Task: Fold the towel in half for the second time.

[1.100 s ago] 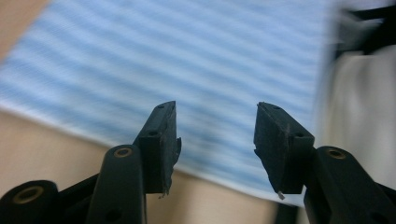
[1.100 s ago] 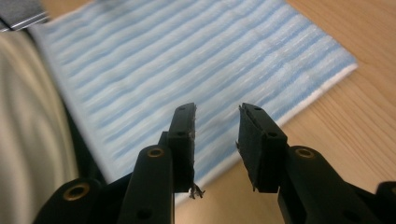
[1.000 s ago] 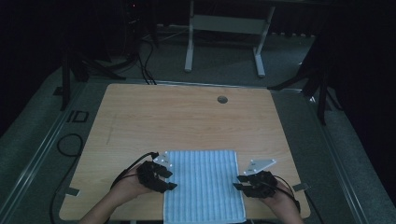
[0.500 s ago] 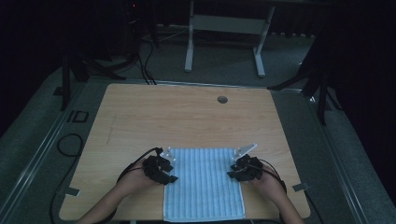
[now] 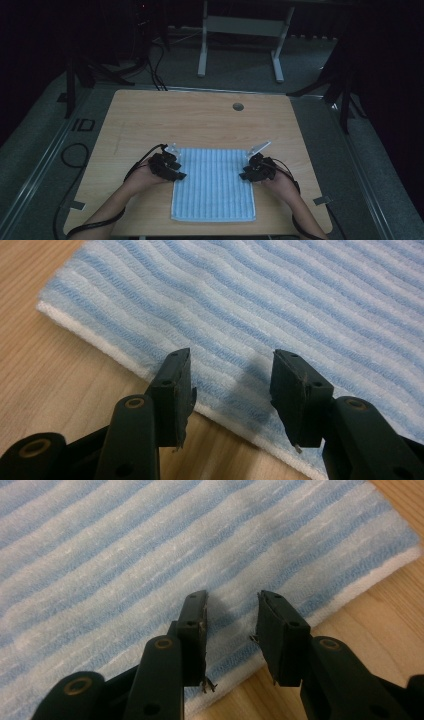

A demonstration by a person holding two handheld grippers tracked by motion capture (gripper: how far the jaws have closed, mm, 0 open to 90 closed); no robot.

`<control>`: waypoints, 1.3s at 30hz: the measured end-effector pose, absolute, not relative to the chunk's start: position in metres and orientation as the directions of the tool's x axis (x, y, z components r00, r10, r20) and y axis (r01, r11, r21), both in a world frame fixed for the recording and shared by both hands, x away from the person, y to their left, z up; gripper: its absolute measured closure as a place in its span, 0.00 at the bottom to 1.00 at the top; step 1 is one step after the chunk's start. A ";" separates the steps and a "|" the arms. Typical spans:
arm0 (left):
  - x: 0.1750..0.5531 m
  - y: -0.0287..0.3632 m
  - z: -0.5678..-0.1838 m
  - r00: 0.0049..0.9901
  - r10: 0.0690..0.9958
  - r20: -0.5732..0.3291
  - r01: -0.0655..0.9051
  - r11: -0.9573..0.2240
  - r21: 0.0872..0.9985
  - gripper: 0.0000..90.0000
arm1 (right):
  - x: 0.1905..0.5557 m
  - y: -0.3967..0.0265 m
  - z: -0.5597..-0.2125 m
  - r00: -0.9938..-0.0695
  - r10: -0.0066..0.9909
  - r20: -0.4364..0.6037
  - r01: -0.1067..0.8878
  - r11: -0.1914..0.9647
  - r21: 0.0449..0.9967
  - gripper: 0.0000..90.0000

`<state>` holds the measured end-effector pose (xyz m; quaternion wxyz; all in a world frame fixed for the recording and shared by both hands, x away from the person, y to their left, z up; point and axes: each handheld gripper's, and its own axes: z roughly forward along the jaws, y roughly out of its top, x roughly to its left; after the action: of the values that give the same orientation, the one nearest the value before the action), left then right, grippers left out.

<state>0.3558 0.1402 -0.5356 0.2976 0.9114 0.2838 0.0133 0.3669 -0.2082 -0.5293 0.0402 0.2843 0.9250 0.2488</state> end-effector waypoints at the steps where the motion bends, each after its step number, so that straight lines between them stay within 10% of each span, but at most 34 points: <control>1: 0.356 0.140 -0.535 0.840 0.522 -0.146 0.508 -0.666 0.545 0.55 | 0.367 -0.208 -0.528 -0.837 0.543 0.066 0.504 0.718 0.480 0.71; 22: 0.437 0.145 -0.533 0.747 0.656 -0.107 0.617 -0.624 0.480 0.50 | 0.458 -0.211 -0.510 -0.744 0.664 0.075 0.619 0.643 0.451 0.69; 28: 0.440 0.143 -0.533 0.759 0.638 -0.129 0.609 -0.627 0.486 0.68 | 0.455 -0.204 -0.524 -0.763 0.641 0.077 0.612 0.680 0.404 0.71; 32: 0.439 0.141 -0.533 0.763 0.628 -0.152 0.605 -0.612 0.509 0.92 | 0.452 -0.200 -0.525 -0.784 0.617 0.071 0.588 0.701 0.403 0.92; 39: 0.436 0.153 -0.505 0.757 0.638 -0.140 0.580 -0.558 0.594 0.95 | 0.455 -0.201 -0.501 -0.776 0.630 0.022 0.566 0.682 0.464 0.95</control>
<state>0.4363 0.1528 -0.5048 0.3189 0.8814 0.3454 0.0455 0.4551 -0.2010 -0.5005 0.0700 0.3271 0.9143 0.2285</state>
